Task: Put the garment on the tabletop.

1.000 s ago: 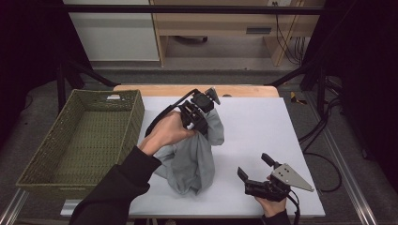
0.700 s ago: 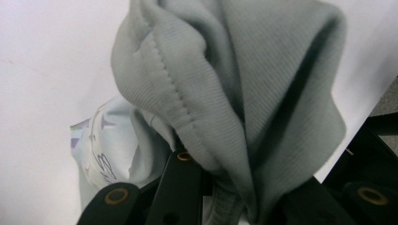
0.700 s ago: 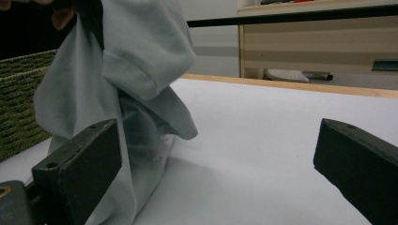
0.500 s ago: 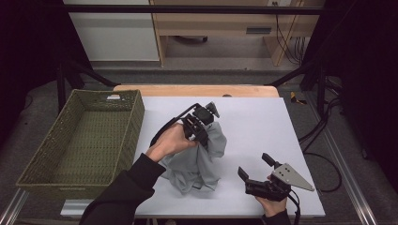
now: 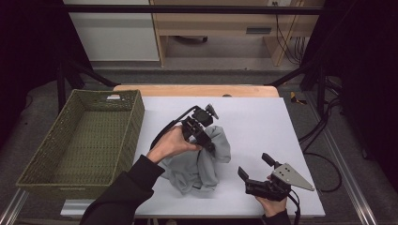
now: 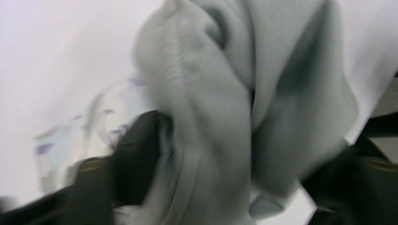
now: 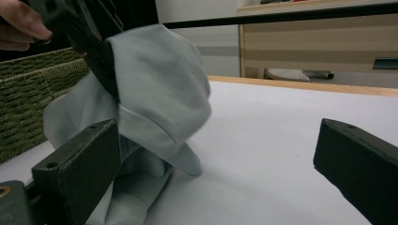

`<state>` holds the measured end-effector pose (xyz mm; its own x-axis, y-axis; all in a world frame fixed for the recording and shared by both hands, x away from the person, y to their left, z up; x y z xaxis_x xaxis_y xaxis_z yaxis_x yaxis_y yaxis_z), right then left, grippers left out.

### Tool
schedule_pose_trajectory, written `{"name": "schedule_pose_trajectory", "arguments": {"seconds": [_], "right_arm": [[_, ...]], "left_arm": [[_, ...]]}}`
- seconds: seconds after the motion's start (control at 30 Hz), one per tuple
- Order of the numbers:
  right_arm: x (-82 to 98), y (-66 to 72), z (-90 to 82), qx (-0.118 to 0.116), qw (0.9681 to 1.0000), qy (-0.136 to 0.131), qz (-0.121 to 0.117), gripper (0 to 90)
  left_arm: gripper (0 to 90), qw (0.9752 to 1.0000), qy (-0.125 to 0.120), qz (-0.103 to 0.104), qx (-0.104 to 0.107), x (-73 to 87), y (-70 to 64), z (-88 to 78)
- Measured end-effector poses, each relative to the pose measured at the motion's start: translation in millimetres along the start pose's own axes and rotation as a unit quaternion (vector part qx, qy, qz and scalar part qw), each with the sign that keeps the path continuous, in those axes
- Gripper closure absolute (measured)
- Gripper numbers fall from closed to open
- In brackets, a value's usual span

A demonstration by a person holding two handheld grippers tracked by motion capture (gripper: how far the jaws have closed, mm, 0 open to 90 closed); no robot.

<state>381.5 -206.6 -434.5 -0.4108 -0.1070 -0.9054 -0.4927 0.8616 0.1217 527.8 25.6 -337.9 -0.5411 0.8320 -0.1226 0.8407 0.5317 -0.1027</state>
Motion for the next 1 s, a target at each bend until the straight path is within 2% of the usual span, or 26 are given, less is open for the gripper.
{"name": "schedule_pose_trajectory", "arguments": {"seconds": [0.07,0.2,0.5,0.63,0.67,0.7,0.77,0.83,0.87,0.9,0.93,1.0], "right_arm": [[0.1,-0.3,0.0,0.001,1.0,0.001,-0.001,1.5],[0.1,-0.4,-0.1,-0.001,1.0,0.0,-0.002,1.4],[-0.4,-0.5,-0.7,-0.002,1.0,0.0,0.005,1.4],[-0.1,-2.7,-0.4,0.0,1.0,-0.005,-0.004,1.4],[0.1,-3.2,-0.1,0.001,1.0,-0.006,-0.007,1.4],[-0.4,-1.0,-0.9,-0.006,0.9999,0.0,0.01,1.4],[0.4,-1.8,0.0,-0.003,1.0,0.003,0.005,1.4],[0.5,-1.9,0.3,-0.004,1.0,0.003,0.005,1.4],[0.2,-1.8,0.2,-0.005,1.0,0.001,0.007,1.4],[0.1,-2.4,0.3,-0.003,1.0,-0.001,0.003,1.4],[-0.1,-2.5,0.0,-0.002,1.0,-0.001,0.004,1.4],[-0.3,-2.6,-1.0,-0.004,1.0,0.0,0.008,1.4]], "left_arm": [[14.8,1.0,-0.007,0.001,-0.005,2.1,-0.5,-3.4],[6.0,0.9998,-0.016,-0.008,-0.007,7.1,0.8,-8.4],[3.5,0.9986,-0.051,-0.013,0.0,22.7,6.5,-5.4],[2.8,0.9959,-0.09,-0.011,-0.005,33.3,6.1,-1.8],[2.7,0.9947,-0.102,-0.012,-0.008,36.1,5.9,-0.6],[2.7,0.9933,-0.115,-0.012,-0.009,38.7,5.3,0.6],[2.7,0.9908,-0.135,-0.013,-0.007,43.2,3.9,1.7],[2.8,0.9856,-0.168,-0.012,-0.015,48.7,1.6,2.0],[3.0,0.9831,-0.182,-0.012,-0.012,50.4,0.5,2.3],[3.1,0.9784,-0.206,-0.018,-0.007,52.6,-1.2,3.3],[3.4,0.9755,-0.219,-0.018,-0.001,55.4,-1.4,3.3],[3.3,0.9662,-0.256,-0.025,0.012,61.6,-2.2,4.9]]}}
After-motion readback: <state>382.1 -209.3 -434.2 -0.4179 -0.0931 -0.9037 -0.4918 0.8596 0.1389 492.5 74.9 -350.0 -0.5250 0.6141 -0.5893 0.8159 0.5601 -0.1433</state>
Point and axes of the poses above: each handheld gripper's, and its own axes: z roughly forward along the jaws, x roughly out of its underside, y roughly to its left, the point moved 1 cm from there along z, roughly forward along the jaws, and after that the axes turned 15 degrees about y, right-handed, at the moved point
